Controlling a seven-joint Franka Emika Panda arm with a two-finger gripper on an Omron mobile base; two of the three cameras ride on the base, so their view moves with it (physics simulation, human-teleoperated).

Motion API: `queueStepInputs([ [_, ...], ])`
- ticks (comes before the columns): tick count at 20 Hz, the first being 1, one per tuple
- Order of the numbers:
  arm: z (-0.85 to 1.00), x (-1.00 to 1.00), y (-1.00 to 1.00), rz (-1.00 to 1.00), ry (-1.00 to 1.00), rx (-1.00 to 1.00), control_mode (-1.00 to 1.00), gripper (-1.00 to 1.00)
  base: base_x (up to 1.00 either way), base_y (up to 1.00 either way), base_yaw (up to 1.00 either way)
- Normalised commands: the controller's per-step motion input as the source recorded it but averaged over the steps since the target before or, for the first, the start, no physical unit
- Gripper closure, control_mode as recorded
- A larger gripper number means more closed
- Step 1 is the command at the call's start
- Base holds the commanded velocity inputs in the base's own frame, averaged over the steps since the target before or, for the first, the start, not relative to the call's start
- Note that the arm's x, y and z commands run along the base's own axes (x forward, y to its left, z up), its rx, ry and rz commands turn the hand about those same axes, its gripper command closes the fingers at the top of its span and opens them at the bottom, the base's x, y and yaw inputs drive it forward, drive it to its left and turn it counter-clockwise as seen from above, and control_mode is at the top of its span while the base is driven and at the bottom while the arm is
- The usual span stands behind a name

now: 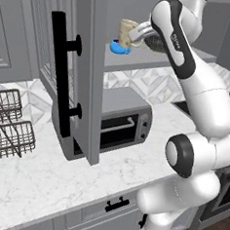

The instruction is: Gather all objects into one cabinet and sort the glasses and bowls to opposite sides.

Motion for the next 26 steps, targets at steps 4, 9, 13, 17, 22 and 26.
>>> queueStepInputs([
  [4, -0.25, 0.33, 0.07, 0.03, -0.04, 0.16, -1.00, 1.00, 0.00, 0.00, 0.00],
  [9, -0.30, 0.00, 0.16, 0.06, 0.00, 0.12, -1.00, 1.00, 0.00, 0.00, 0.00],
  [13, -0.05, 0.56, 0.00, -0.01, 0.03, -0.11, -1.00, 1.00, 0.00, 0.00, 0.00],
  [17, 0.00, 0.66, 0.28, -0.04, 0.17, -0.19, -1.00, 1.00, 0.00, 0.00, 0.00],
  [22, 0.00, 0.40, 0.08, 0.00, 0.10, -0.11, -1.00, 1.00, 0.00, 0.00, 0.00],
  [26, 0.00, 0.05, 0.00, 0.00, 0.00, 0.00, -1.00, 1.00, 0.00, 0.00, 0.00],
])
